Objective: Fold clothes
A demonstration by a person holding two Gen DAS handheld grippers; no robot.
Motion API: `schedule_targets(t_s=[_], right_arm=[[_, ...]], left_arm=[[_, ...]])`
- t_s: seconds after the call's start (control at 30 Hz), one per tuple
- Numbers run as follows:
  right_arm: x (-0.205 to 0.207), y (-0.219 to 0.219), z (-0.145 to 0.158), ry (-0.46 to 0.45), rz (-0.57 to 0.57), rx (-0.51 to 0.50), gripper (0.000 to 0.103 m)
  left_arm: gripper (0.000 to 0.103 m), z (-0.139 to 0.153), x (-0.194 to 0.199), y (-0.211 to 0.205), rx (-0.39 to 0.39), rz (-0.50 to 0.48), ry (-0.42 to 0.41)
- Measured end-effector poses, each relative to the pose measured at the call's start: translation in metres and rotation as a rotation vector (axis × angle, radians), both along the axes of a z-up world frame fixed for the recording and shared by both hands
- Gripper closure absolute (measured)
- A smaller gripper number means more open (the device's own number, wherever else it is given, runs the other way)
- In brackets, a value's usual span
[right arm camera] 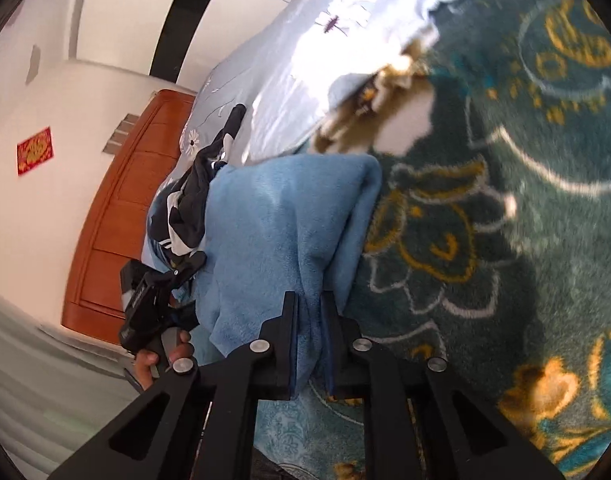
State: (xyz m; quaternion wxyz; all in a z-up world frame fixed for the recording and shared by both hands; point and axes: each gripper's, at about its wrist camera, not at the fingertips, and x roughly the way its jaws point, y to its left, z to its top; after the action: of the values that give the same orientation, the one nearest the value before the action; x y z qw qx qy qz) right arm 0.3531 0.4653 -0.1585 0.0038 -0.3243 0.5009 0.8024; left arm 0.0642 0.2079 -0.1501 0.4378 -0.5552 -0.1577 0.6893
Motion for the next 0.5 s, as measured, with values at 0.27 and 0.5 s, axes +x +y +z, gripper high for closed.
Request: schedule_targets(t_s=[0.27, 0.5], right_arm=[[0.009, 0.006, 0.003, -0.082, -0.078, 0.065, 0.063], [0.005, 0.008, -0.006, -0.065, -0.130, -0.003, 0.070]], left_arm=[[0.029, 0.002, 0.004, 0.024, -0.035, -0.047, 0.024], [0.084, 0.008, 0.016, 0.004, -0.024, 0.016, 0.042]])
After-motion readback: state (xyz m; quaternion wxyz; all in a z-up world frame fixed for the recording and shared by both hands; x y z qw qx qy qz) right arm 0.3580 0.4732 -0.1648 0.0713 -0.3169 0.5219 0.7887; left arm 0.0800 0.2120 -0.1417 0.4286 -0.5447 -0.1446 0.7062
